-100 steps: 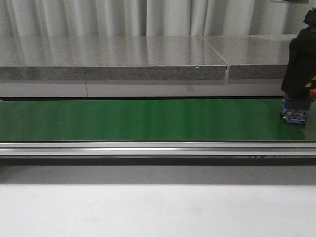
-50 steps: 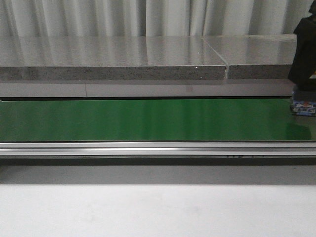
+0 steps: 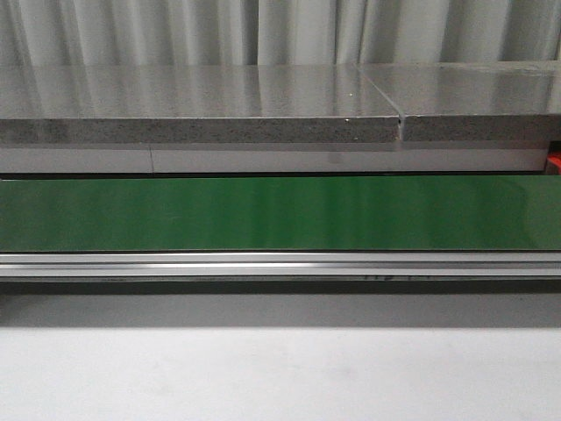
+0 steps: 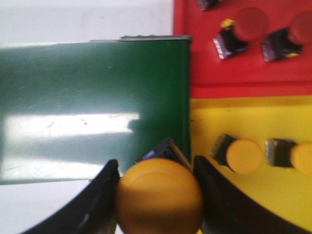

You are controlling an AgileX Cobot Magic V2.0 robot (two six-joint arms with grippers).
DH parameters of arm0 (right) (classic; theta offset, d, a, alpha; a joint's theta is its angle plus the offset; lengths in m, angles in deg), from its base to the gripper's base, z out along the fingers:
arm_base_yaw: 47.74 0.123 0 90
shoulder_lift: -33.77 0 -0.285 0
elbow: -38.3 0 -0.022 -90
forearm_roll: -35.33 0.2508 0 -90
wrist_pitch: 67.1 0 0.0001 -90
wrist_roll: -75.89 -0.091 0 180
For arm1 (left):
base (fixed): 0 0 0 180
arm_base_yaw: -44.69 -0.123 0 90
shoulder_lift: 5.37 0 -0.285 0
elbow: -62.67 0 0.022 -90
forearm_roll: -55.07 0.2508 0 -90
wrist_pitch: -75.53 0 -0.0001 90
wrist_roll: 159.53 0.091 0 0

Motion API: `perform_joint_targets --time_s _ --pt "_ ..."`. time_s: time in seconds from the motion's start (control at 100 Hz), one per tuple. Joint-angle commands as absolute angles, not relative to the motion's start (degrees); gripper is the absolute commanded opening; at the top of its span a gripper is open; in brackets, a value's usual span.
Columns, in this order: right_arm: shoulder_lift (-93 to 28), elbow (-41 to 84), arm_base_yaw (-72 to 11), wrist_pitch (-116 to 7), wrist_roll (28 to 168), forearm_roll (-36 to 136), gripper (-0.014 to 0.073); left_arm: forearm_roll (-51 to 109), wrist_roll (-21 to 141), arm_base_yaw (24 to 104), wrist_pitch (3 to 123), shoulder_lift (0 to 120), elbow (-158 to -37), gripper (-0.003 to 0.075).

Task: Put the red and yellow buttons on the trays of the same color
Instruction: 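Carry the yellow button into the yellow tray and release it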

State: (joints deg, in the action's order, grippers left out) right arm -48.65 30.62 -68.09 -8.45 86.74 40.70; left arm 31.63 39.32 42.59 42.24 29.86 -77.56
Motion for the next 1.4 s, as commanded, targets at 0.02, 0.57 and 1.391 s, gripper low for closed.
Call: perform_joint_targets --time_s 0.02,0.57,1.391 --pt "-45.0 30.3 -73.0 -11.3 83.9 40.7 0.0216 30.1 39.4 43.0 46.4 30.0 -79.2 -0.0019" --pt "-44.9 12.3 -83.3 -25.7 76.8 40.7 0.0216 30.1 39.4 43.0 46.4 30.0 -79.2 -0.0019" --pt "-53.4 5.2 -83.6 -35.6 75.9 40.4 0.0216 30.1 39.4 43.0 46.4 30.0 -79.2 -0.0019"
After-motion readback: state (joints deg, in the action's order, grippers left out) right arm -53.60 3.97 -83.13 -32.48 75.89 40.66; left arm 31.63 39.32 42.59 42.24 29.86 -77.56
